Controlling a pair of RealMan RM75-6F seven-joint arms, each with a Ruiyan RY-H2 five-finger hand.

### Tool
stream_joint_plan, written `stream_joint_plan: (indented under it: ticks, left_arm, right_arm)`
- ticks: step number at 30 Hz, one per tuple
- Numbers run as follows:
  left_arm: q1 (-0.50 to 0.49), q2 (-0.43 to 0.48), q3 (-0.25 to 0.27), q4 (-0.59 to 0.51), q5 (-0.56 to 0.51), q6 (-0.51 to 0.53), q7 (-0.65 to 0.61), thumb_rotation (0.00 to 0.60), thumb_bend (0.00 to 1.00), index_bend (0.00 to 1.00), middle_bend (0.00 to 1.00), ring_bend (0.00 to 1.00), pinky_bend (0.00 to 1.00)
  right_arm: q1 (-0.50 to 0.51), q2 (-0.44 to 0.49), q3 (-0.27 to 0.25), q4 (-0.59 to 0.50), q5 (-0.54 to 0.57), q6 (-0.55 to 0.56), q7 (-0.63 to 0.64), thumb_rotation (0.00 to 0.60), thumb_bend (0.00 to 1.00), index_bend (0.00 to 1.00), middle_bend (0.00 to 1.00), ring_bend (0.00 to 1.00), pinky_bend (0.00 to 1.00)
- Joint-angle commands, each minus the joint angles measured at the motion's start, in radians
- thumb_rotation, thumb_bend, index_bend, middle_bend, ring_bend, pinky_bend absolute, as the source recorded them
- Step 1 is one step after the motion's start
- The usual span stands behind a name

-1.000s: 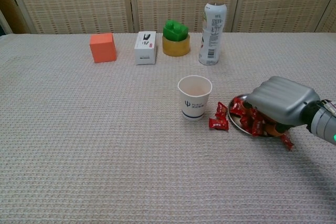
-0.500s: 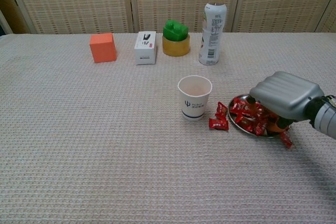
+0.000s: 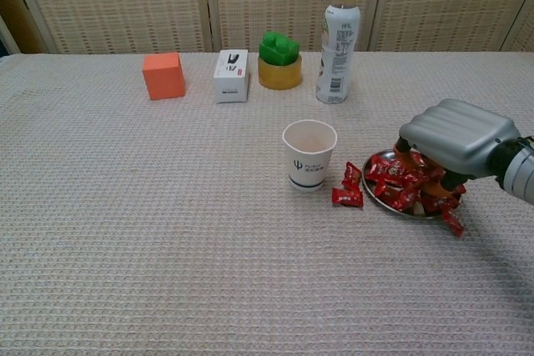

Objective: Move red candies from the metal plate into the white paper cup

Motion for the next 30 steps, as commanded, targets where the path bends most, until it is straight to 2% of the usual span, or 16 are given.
stream_joint_plan:
  ticks: [1,5,8,14,18,23,30]
  left_arm:
    - [0.0,0.0,0.0,0.0,0.0,0.0,0.0,0.6,0.47,0.0,0.02,0.0,0.21]
    - [-0.001,-0.001,0.0,0.0,0.0,-0.002,0.002,0.6,0.47,0.0,0.02,0.0,0.21]
    - [-0.002,-0.002,0.0,-0.002,-0.001,-0.005,0.008,0.6,0.47,0.0,0.02,0.0,0.21]
    - [-0.001,0.001,0.0,-0.002,-0.002,-0.003,0.001,0.6,0.47,0.0,0.02,0.0,0.21]
    - [0.0,0.002,0.001,0.0,0.001,-0.001,-0.005,0.6,0.47,0.0,0.02,0.0,0.21]
    - [0.0,0.004,0.002,0.002,0.004,-0.001,-0.012,0.6,0.47,0.0,0.02,0.0,0.21]
    - [0.001,0.008,0.0,0.006,0.003,0.001,-0.03,0.6,0.47,0.0,0.02,0.0,0.21]
  right_arm:
    - [0.003,0.009,0.014,-0.025,-0.013,0.011,0.012,0.6,0.3,0.74,0.74,0.7,0.87]
    - [0.008,0.018,0.031,-0.056,-0.023,0.02,0.021,0.6,0.3,0.74,0.74,0.7,0.87]
    - [0.038,0.025,0.096,-0.146,-0.054,0.048,0.037,0.6,0.3,0.74,0.74,0.7,0.87]
    - [0.091,-0.008,0.166,-0.199,-0.002,0.034,-0.006,0.6,0.3,0.74,0.74,0.7,0.87]
    - [0.125,-0.057,0.192,-0.181,0.047,0.027,-0.05,0.6,0.3,0.74,0.74,0.7,0.87]
    - [0.171,-0.13,0.22,-0.107,0.12,0.005,-0.08,0.6,0.3,0.73,0.74,0.7,0.87]
    - [0.202,-0.169,0.218,-0.047,0.167,-0.012,-0.089,0.6,0.29,0.59,0.74,0.69,0.87]
